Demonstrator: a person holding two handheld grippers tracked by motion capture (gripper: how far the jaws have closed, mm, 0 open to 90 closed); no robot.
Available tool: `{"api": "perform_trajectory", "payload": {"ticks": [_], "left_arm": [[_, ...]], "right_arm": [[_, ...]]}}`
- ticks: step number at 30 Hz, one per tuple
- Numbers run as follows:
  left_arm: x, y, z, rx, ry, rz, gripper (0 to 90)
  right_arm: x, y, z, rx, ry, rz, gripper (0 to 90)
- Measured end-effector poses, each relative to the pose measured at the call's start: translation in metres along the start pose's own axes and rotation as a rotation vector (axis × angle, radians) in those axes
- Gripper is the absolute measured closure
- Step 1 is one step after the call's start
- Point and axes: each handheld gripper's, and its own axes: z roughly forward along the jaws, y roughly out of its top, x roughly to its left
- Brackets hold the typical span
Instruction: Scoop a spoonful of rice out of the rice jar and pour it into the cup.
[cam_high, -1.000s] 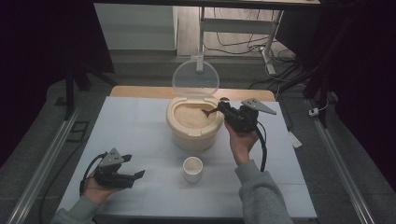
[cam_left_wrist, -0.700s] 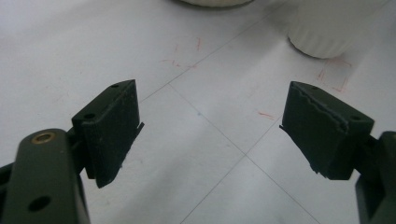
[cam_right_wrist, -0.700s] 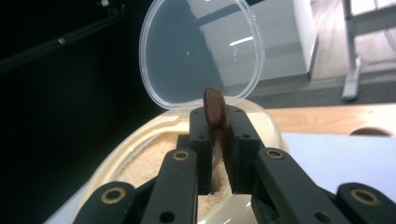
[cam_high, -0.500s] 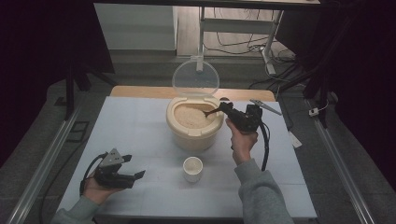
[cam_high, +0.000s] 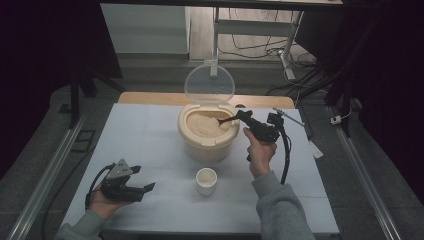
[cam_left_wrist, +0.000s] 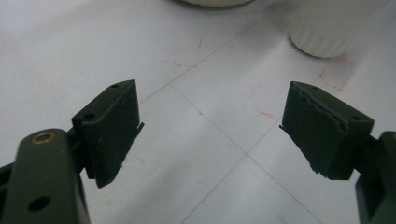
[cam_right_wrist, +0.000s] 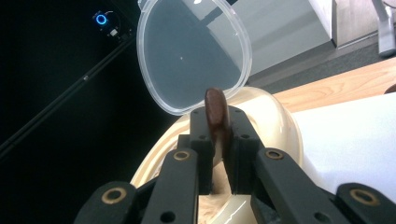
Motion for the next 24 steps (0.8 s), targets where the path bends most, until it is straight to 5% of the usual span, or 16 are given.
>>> {"api": "perform_trajectory", "payload": {"ticks": [9,24], "left_arm": [[0.0,0.0,-0.001,0.0,0.006,0.002,18.8],[0.001,0.0,-0.001,0.003,0.013,0.008,18.9]], "right_arm": [[-0.013,0.001,-0.001,0.002,0.01,0.126,82.7],[-0.022,0.005,-0.007,-0.005,0.019,0.242,82.8]]}}
